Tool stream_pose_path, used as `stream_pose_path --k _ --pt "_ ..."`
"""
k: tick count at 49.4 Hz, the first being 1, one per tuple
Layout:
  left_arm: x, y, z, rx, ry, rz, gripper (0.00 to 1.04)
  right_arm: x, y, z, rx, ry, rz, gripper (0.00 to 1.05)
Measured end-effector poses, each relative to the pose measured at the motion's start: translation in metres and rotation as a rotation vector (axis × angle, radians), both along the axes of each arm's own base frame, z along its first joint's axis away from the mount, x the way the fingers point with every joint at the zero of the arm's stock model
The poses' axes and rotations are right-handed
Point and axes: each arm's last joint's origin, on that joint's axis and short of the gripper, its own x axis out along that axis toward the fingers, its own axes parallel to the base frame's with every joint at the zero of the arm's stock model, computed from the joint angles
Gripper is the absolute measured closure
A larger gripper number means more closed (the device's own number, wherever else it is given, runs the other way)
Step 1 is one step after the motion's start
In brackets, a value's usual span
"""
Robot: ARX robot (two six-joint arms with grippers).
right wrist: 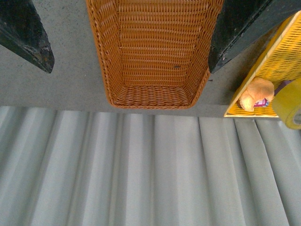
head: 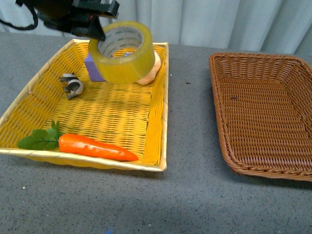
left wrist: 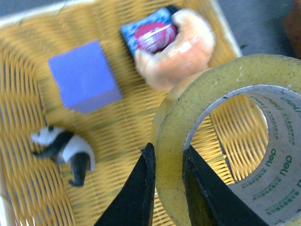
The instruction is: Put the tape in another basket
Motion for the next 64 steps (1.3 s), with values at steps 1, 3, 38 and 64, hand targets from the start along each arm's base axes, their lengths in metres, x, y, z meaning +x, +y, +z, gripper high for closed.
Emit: stream_pose_path --k 1,3,38,64 --pt "0.001 -0.004 0.004 0.013 -0.014 -0.036 0.91 0.000 0.000 0.000 0.000 0.000 0.000 0.09" --pt "0.001 -0.010 0.009 0.027 -0.028 -0.083 0.91 0.000 0.000 0.000 0.000 0.000 0.000 0.09" --pt "0.005 -0.151 0.031 0.209 -0.194 -0.742 0.91 0.000 0.000 0.000 0.000 0.000 0.000 0.09" --pt "0.005 -0.149 0.032 0.212 -0.186 -0.759 0.91 0.015 -0.002 0.010 -0.160 0.185 0.216 0.09"
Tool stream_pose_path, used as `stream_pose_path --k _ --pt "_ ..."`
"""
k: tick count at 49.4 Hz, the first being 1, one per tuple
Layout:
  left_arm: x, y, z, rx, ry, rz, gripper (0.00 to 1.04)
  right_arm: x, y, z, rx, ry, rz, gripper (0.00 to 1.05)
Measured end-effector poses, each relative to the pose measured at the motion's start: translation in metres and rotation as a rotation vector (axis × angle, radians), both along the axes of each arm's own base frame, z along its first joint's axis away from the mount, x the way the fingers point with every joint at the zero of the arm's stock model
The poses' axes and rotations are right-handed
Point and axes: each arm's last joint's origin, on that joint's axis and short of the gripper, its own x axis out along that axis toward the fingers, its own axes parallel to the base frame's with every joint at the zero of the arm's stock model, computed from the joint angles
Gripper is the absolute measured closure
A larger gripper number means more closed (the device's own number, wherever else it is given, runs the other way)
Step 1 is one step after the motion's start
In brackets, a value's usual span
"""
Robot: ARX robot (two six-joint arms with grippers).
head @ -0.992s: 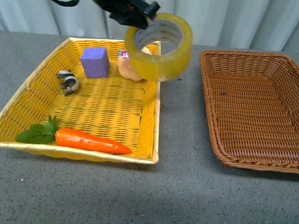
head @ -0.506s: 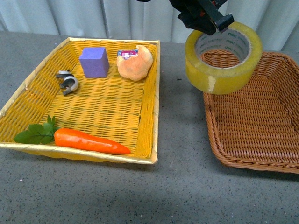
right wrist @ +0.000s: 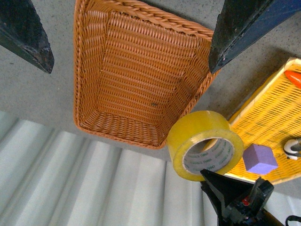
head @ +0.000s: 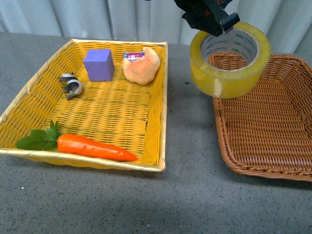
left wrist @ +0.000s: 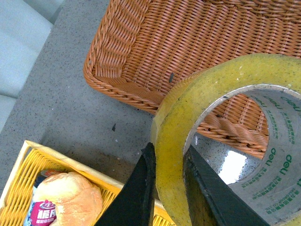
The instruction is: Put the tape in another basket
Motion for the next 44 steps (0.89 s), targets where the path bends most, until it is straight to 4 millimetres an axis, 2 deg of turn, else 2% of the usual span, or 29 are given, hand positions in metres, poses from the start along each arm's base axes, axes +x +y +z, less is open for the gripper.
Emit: stream_pose_path --k 8,12,13,17,23,35,44 --pt "0.000 0.000 0.000 0.000 -0.001 0.000 0.91 0.032 -0.005 0.026 0.000 0.064 -0.013 0.09" --pt "0.000 0.000 0.000 0.000 -0.001 0.000 0.91 0.053 -0.005 0.036 -0.005 0.091 -0.013 0.09" --pt "0.000 0.000 0.000 0.000 -0.001 -0.001 0.91 0.064 -0.004 0.038 -0.009 0.120 -0.012 0.09" --pt "0.000 0.000 0.000 0.000 -0.001 -0.001 0.91 0.087 -0.001 0.040 -0.012 0.202 -0.002 0.09" --pt "0.000 0.000 0.000 0.000 -0.001 0.000 0.91 0.133 0.010 0.041 0.007 0.349 0.030 0.09" --pt "0.000 0.000 0.000 0.000 -0.001 -0.001 0.91 0.184 0.033 0.039 0.005 0.420 0.065 0.09" --pt "0.000 0.000 0.000 0.001 -0.001 0.000 0.91 0.213 0.053 0.036 0.015 0.463 0.070 0.09"
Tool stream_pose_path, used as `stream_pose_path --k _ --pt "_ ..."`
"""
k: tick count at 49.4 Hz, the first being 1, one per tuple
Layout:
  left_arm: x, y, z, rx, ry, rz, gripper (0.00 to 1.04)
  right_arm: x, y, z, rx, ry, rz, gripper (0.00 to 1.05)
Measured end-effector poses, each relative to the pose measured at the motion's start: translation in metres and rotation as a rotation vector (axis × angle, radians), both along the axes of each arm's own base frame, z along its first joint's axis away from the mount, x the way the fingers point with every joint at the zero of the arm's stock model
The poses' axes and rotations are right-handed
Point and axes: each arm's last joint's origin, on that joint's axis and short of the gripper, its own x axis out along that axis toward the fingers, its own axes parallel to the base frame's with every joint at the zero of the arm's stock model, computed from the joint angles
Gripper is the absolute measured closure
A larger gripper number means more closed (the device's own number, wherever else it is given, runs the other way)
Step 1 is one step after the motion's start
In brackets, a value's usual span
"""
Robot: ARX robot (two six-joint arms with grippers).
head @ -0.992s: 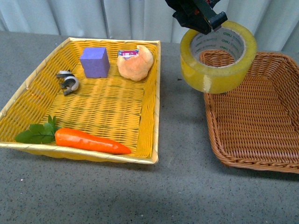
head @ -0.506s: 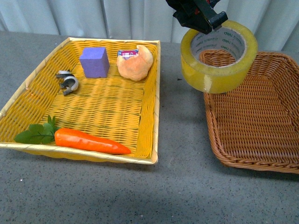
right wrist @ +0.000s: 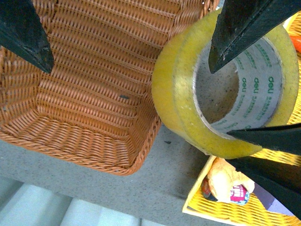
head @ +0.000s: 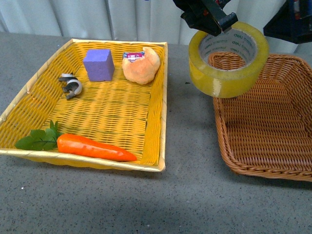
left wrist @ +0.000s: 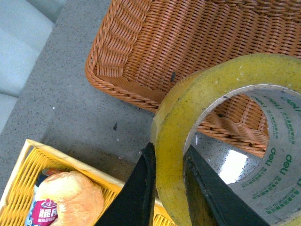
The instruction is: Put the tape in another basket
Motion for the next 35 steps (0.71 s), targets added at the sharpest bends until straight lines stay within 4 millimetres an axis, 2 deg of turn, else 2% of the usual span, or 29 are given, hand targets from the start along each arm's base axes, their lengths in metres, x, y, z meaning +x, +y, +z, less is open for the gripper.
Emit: stream_pose_path --k 10,22,35 --pt "0.000 0.000 0.000 0.000 0.000 -0.001 0.91 0.015 0.021 -0.013 -0.014 0.062 0.019 0.09" --pt "0.000 0.000 0.000 0.001 -0.001 -0.001 0.91 0.022 0.022 -0.023 -0.024 0.100 -0.016 0.10" --pt "0.000 0.000 0.000 -0.001 0.002 0.002 0.91 0.022 0.023 -0.022 0.011 0.104 -0.010 0.60"
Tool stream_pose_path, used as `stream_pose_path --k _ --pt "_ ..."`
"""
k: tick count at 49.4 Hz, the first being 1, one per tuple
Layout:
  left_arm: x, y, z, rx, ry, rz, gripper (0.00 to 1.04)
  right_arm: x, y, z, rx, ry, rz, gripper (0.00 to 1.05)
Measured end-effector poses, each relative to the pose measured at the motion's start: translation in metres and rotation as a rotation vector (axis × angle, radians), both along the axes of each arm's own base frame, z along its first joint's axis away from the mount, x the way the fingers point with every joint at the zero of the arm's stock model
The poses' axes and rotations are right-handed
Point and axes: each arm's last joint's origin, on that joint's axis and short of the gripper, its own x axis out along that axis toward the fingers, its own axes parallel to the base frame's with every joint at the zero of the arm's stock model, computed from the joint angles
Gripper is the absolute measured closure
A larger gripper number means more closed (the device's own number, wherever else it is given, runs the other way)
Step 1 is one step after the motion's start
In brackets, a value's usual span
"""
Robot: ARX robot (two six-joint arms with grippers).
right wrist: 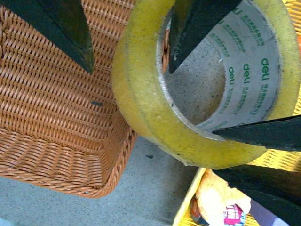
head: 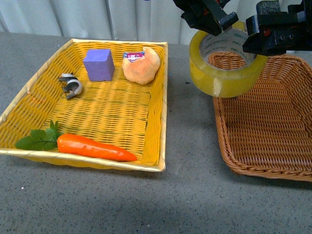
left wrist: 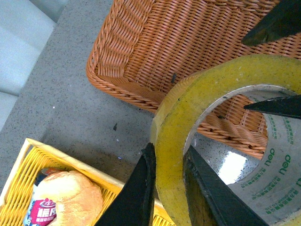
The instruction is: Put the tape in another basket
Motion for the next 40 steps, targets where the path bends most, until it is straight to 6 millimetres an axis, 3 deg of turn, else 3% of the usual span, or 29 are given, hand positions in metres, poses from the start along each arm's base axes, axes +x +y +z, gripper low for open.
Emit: stream_pose_path --k 5,8,19,27,30,40 --pt "0.000 0.000 0.000 -0.010 0.010 0.008 0.91 -0.001 0.002 0.001 0.000 -0.004 0.004 0.80" --pt "0.000 0.000 0.000 -0.022 0.021 0.018 0.91 0.000 0.002 0.001 -0.003 -0.008 -0.006 0.88" --pt "-0.003 -0.004 0.007 0.053 0.016 0.135 0.90 0.003 -0.002 0.000 0.013 -0.002 -0.001 0.90" --pt "-0.003 -0.004 0.018 0.032 -0.051 0.195 0.58 0.014 -0.010 -0.003 -0.030 -0.010 -0.046 0.90" --pt "-0.007 0.005 0.026 0.007 -0.067 0.212 0.44 0.022 -0.021 -0.015 -0.046 0.020 -0.077 0.90" --pt "-0.018 0.030 0.042 -0.034 -0.151 0.319 0.11 0.036 -0.042 -0.041 -0.067 0.080 -0.125 0.90"
